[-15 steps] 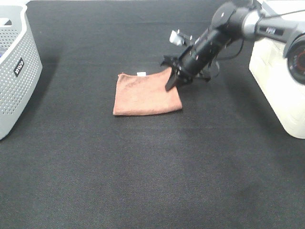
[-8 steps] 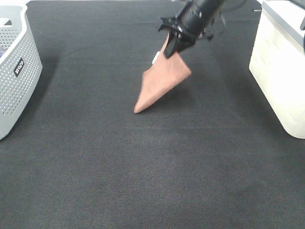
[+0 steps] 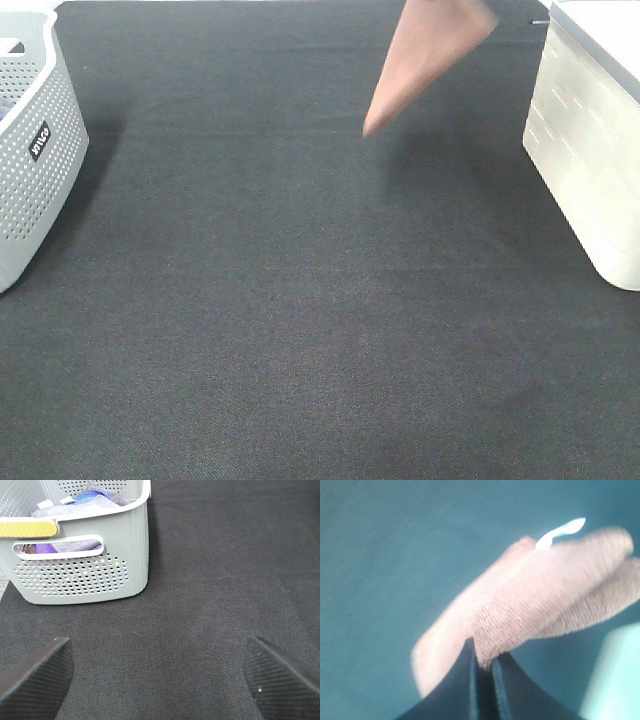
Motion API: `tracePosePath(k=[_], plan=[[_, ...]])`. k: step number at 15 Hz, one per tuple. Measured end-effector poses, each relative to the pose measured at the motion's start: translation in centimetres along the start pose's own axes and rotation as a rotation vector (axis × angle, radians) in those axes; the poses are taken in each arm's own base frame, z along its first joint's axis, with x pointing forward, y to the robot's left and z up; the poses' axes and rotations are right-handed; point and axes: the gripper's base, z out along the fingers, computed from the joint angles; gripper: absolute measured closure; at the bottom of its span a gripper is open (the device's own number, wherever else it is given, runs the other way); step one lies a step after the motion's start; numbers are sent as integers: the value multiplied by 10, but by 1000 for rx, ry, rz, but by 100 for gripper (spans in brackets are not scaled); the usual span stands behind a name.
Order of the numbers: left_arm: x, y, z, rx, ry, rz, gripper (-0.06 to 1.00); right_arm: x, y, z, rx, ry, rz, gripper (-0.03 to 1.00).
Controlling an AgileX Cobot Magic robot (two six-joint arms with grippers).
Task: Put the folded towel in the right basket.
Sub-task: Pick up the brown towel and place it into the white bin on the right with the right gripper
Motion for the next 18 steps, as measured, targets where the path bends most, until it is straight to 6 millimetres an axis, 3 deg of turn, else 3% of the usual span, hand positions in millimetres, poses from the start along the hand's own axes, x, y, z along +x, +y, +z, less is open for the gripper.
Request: tracePosePath(k=[1,2,3,5,8,11,13,16,18], plan=[[0,0,0,0,0,0,7,0,0,0,0,0,0,96],[0,0,0,0,0,0,7,-2,-4,-14,37,-20,-12,96],[0,0,0,0,0,0,7,-3,-14,-35,85,-51,-9,96],[0,0,0,0,0,0,7,0,-38,-52,123,-73,34,96],[0,0,0,0,0,0,7,20,-103,-68,186,-80,176,96],[0,0,0,0,0,0,7,46,-161,-81,226,-85,319,96],[0,0,0,0,0,0,7,62,-188,-89,244,-93,394,96],[0,0,0,0,0,0,7,78,-212,-94,258,-90,461,96],[0,0,0,0,0,0,7,95,-221,-81,250,-27,498,96]])
